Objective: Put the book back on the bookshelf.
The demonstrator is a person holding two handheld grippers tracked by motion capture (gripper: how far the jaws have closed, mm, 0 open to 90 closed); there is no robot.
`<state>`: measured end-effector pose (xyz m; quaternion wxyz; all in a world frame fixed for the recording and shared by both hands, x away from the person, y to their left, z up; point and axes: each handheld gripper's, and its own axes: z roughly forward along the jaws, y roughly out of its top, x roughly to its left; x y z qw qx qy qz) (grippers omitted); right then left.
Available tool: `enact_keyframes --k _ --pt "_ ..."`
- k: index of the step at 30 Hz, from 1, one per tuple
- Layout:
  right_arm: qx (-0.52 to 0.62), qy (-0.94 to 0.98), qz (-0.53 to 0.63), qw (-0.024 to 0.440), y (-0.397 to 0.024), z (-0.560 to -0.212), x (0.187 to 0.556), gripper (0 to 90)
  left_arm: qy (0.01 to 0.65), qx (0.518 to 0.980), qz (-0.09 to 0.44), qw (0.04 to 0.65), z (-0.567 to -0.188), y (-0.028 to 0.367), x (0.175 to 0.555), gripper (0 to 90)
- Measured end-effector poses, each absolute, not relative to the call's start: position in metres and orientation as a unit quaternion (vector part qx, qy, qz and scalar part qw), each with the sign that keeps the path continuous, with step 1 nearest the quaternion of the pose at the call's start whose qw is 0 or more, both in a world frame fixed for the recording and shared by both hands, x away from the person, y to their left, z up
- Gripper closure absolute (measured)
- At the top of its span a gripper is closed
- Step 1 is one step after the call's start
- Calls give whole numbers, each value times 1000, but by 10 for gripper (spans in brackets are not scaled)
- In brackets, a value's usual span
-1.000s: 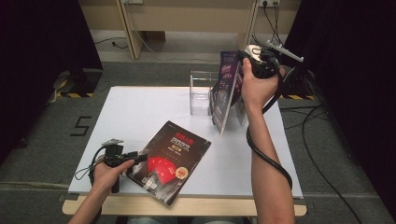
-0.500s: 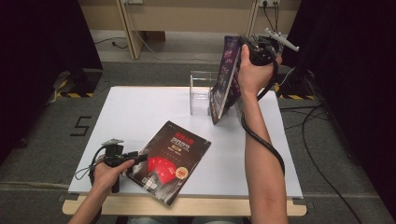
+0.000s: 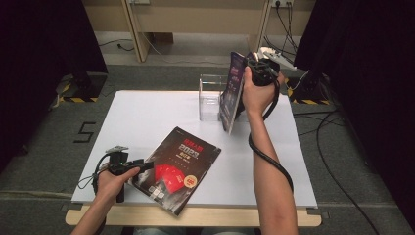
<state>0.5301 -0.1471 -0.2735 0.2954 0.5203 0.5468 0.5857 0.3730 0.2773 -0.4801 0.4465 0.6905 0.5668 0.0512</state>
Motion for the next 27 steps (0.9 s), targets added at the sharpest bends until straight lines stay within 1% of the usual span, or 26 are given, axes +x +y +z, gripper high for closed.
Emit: enact_keyframes --k 3,8,13,17,19,22,27 --pt "529 557 573 285 -153 -274 519 812 566 691 50 447 -480 276 373 407" --pt "554 574 547 255 -165 -273 503 775 565 690 49 449 -479 275 372 407" --pt "578 578 529 228 -176 -273 493 760 564 690 49 450 -478 274 372 407" --pt "599 581 515 195 -182 -276 492 727 564 690 50 451 -477 274 372 407" --pt "602 586 508 192 -183 -277 493 720 564 689 50 451 -477 275 372 407" --pt "610 596 493 172 -183 -277 495 697 564 690 50 451 -477 276 372 407" --pt "619 604 473 168 -183 -276 496 697 564 689 51 452 -477 276 372 407"
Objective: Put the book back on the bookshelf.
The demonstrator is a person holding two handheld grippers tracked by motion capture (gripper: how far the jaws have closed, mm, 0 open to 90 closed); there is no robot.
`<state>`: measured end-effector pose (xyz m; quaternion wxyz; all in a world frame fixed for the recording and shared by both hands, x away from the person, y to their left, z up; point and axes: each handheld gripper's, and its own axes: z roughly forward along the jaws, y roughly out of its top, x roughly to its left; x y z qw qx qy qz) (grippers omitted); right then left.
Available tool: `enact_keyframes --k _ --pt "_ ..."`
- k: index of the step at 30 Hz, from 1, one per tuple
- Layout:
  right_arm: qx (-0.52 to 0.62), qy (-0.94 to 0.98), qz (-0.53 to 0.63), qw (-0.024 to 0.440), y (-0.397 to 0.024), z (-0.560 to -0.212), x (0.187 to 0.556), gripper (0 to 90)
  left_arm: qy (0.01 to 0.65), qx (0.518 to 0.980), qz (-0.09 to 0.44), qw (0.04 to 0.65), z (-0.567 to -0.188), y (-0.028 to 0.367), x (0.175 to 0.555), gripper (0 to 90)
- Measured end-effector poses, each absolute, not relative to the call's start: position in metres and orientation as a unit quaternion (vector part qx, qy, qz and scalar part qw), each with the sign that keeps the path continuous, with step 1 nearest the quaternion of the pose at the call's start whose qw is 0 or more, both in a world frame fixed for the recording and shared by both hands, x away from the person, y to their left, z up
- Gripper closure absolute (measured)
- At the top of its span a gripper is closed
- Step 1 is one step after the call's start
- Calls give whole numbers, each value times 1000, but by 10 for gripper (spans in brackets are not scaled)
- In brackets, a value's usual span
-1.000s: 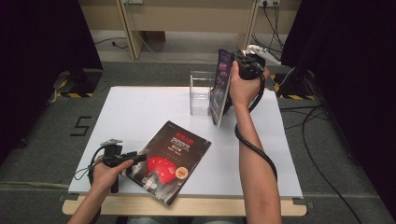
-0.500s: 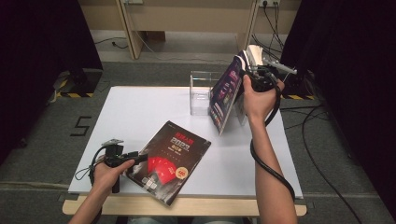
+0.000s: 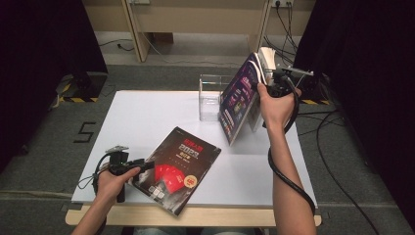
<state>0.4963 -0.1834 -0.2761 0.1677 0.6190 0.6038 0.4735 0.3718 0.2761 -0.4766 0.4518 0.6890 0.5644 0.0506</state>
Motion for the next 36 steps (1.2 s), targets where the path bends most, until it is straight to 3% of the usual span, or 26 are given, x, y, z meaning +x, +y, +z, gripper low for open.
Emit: enact_keyframes --k 7,10,16,23,36 --pt "624 607 463 169 -186 -275 498 676 563 690 51 453 -476 274 372 407" --pt "625 619 439 183 -184 -276 498 766 562 691 50 452 -477 274 372 407" --pt "624 635 411 198 -181 -282 500 745 561 691 49 453 -477 273 372 407" --pt "628 641 394 199 -181 -282 502 824 562 691 48 452 -478 273 372 408" --pt "605 632 443 196 -172 -277 500 831 562 692 50 451 -479 274 372 408"
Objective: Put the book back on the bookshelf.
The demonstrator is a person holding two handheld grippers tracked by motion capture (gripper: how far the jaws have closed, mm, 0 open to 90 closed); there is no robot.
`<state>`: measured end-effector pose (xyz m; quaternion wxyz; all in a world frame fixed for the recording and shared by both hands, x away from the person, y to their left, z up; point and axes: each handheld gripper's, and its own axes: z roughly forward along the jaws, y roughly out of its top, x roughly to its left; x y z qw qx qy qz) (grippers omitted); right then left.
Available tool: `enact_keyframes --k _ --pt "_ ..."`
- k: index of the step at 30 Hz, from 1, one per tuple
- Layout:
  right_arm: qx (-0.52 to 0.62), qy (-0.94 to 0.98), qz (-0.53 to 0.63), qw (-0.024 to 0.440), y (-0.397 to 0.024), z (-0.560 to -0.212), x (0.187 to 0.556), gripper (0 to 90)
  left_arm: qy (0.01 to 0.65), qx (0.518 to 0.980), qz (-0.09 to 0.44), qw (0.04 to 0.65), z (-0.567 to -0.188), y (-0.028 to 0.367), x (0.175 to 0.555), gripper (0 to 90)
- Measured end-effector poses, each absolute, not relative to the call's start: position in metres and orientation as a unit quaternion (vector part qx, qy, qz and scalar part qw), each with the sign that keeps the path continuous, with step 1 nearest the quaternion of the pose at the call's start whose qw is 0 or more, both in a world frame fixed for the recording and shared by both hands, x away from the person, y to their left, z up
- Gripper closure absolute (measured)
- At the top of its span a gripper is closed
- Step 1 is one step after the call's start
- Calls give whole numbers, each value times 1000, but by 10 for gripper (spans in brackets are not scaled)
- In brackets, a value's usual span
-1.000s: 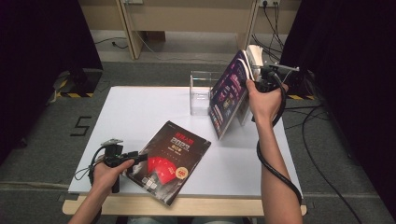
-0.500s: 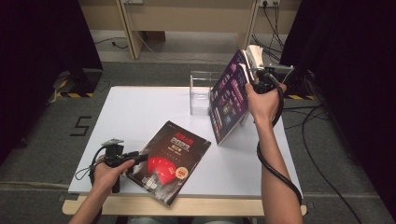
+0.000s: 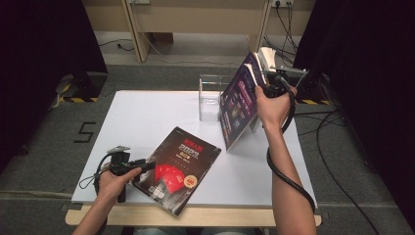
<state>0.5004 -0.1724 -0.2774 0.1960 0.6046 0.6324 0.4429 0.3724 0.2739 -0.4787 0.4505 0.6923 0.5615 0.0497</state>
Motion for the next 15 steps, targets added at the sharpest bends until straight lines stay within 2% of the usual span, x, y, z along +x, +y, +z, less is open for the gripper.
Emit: enact_keyframes --k 11,15 --pt "584 603 486 243 -160 -252 509 831 562 690 50 452 -478 276 372 408" --pt "583 597 493 248 -158 -251 519 832 563 690 49 453 -478 276 372 408"
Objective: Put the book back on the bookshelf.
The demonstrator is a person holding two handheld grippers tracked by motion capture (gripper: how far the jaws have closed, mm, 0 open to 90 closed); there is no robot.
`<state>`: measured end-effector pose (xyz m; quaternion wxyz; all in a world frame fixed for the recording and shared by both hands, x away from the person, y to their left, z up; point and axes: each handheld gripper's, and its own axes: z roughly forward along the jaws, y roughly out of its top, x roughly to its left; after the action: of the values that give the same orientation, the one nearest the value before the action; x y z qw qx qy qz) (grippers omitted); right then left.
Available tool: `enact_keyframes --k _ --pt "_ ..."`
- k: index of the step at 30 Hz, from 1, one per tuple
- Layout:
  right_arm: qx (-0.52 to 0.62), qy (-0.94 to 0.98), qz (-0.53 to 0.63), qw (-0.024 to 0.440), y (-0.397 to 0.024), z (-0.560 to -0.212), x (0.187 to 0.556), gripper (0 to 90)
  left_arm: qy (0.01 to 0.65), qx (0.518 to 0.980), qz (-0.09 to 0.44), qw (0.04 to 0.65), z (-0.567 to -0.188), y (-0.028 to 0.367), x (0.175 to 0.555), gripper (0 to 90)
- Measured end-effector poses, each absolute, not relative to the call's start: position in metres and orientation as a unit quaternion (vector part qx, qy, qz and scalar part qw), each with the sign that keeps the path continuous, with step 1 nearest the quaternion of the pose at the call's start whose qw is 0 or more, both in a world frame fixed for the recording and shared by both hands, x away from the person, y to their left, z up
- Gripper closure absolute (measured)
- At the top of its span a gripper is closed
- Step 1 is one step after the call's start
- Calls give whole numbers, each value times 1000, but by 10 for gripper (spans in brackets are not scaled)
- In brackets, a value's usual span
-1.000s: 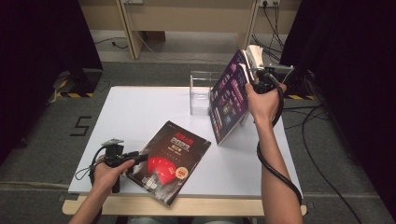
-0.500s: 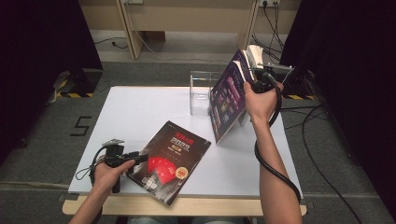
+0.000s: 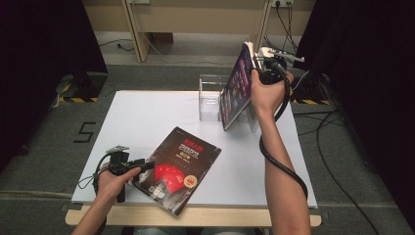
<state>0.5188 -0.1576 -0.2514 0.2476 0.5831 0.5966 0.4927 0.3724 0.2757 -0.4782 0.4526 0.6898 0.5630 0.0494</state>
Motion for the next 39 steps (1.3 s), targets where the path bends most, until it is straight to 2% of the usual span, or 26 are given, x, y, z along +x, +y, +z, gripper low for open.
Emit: enact_keyframes --k 21,32,39 --pt "596 606 465 248 -143 -290 558 831 563 689 49 453 -479 278 373 408" --pt "598 613 451 250 -149 -290 564 824 560 692 48 453 -479 275 373 408" --pt "595 625 432 262 -155 -289 563 753 561 691 49 453 -479 276 373 408"
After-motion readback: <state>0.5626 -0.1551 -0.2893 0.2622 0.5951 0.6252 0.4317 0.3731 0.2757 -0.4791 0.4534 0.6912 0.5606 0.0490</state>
